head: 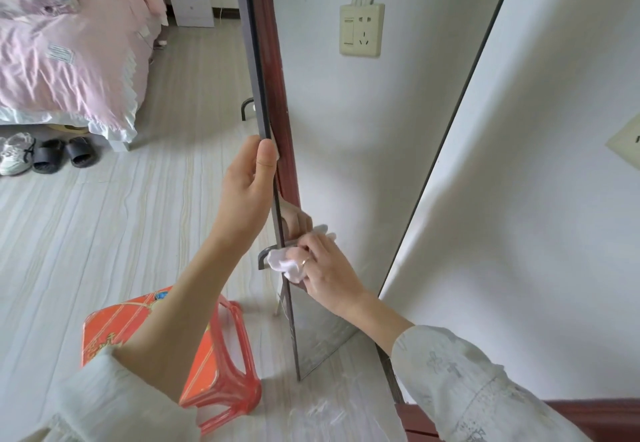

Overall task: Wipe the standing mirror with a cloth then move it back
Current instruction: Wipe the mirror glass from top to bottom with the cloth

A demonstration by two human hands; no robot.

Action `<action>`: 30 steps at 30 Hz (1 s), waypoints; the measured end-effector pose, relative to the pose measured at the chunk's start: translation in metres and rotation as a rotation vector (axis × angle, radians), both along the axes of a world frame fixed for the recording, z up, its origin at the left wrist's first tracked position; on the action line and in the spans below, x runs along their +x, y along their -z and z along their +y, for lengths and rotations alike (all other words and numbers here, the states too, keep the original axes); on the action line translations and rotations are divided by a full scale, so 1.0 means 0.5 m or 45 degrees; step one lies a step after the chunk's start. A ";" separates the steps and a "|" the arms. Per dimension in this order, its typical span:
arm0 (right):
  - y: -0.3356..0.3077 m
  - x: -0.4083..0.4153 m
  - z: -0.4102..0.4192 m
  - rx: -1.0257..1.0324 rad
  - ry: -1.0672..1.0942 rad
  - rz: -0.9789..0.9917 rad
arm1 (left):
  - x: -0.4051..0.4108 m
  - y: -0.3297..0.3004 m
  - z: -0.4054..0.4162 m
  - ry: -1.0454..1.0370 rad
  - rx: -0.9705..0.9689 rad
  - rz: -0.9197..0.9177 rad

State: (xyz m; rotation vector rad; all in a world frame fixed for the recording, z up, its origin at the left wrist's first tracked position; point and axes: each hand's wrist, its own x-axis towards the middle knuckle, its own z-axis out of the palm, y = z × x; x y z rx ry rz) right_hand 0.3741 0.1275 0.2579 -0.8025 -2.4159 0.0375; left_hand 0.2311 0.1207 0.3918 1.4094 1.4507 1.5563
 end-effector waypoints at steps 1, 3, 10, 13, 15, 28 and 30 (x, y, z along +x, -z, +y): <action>0.010 0.015 -0.005 -0.063 -0.004 -0.022 | -0.001 0.002 0.002 0.008 0.002 0.007; 0.007 0.039 -0.005 -0.110 0.000 -0.009 | 0.001 0.005 0.005 0.012 0.007 0.034; -0.168 0.050 0.053 0.226 0.086 0.266 | 0.006 0.006 0.003 0.002 -0.002 0.030; -0.206 0.016 0.063 0.280 0.263 0.434 | 0.002 0.003 -0.002 0.019 -0.012 0.048; -0.194 -0.013 0.057 0.237 0.324 0.533 | 0.000 0.009 -0.005 0.037 -0.031 0.051; -0.040 0.056 -0.010 -0.315 0.356 0.024 | -0.006 0.029 -0.013 0.126 -0.117 0.076; -0.084 0.068 0.000 -0.348 0.436 0.129 | -0.005 0.022 -0.018 0.166 -0.126 0.084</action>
